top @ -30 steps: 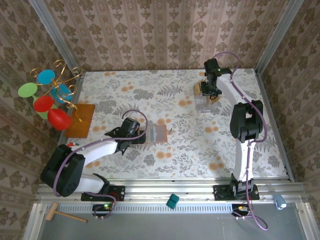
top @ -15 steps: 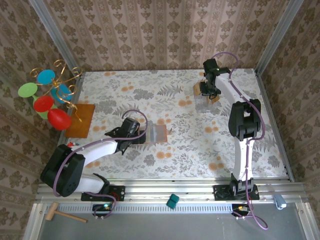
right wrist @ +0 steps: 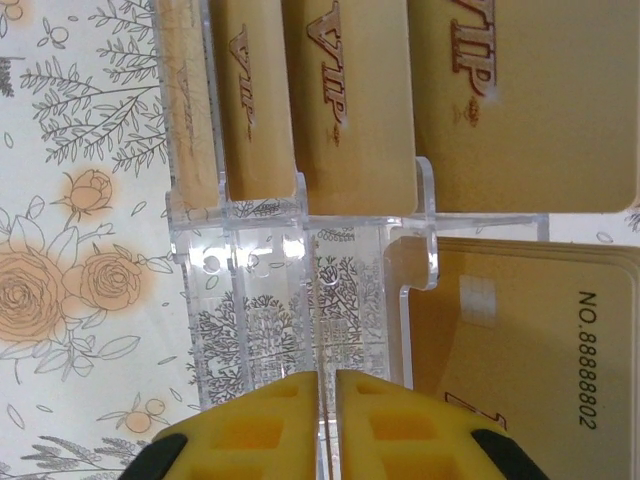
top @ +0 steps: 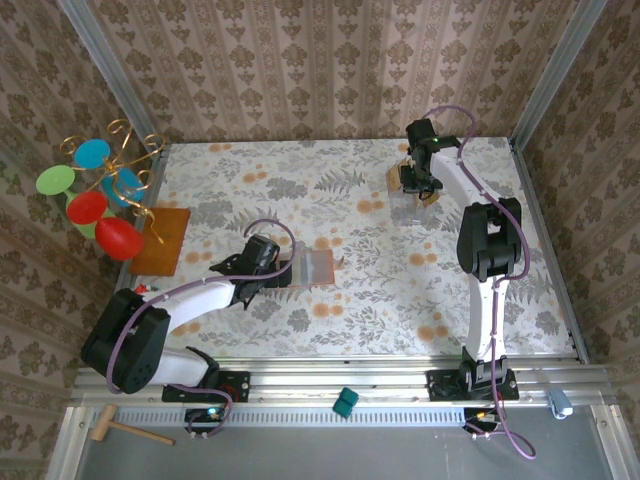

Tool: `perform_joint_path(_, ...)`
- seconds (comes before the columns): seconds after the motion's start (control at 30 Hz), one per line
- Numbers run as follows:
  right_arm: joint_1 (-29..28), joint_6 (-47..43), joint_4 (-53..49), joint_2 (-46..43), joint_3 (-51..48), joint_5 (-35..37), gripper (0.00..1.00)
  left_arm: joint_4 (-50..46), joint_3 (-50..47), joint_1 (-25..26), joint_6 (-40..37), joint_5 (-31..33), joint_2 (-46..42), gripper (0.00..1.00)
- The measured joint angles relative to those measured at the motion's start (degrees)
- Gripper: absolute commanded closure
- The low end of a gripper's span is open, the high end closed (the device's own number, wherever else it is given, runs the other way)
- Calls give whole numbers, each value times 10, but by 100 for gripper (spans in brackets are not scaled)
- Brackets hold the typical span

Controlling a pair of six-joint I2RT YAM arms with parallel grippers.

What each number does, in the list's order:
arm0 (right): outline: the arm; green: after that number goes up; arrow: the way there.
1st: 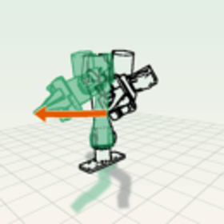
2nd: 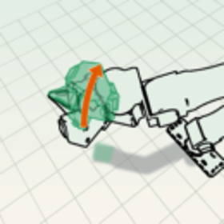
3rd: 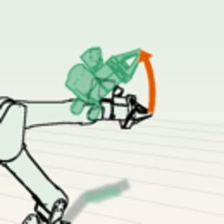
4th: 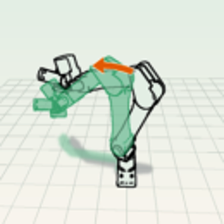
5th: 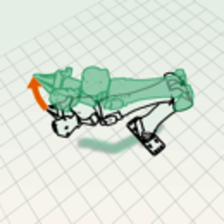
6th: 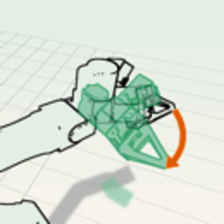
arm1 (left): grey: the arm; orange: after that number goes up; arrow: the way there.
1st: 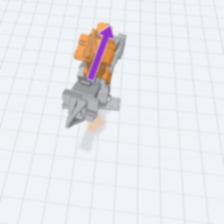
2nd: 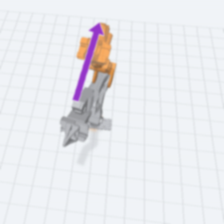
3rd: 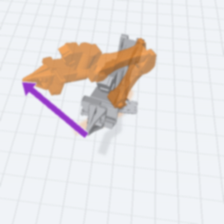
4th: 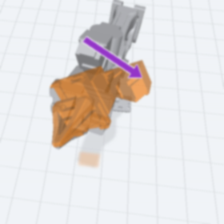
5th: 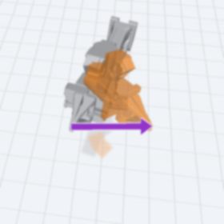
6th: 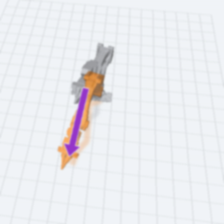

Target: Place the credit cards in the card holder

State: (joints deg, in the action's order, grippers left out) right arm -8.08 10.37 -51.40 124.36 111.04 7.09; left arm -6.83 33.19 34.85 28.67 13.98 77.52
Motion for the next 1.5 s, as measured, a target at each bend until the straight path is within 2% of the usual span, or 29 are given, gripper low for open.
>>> perform_joint_path(0.2, 0, -15, 0, -2, 0, 1, 100, 0, 0, 0, 0, 0, 0, 0)
perform_joint_path(0.5, 0, -25, -1, -13, 0, 1, 100, 0, 0, 0, 0, -1, 0, 0)
perform_joint_path(0.87, -20, -17, 2, -97, 7, -3, 100, -2, 1, 1, 0, -2, 0, 0)
perform_joint_path(1.0, -60, 18, 41, -158, -58, -35, 100, -14, 14, 0, 0, 5, 0, 0)
perform_joint_path(1.17, -141, 86, 115, -220, -182, -85, 100, -24, 32, -23, 0, 4, 0, 0)
perform_joint_path(1.37, -247, 186, 209, -233, -302, -101, 100, -43, 35, -55, 0, 2, -22, 0)
perform_joint_path(1.5, -313, 240, 249, -232, -326, -84, 100, -46, 38, -68, -5, -3, -35, 0)
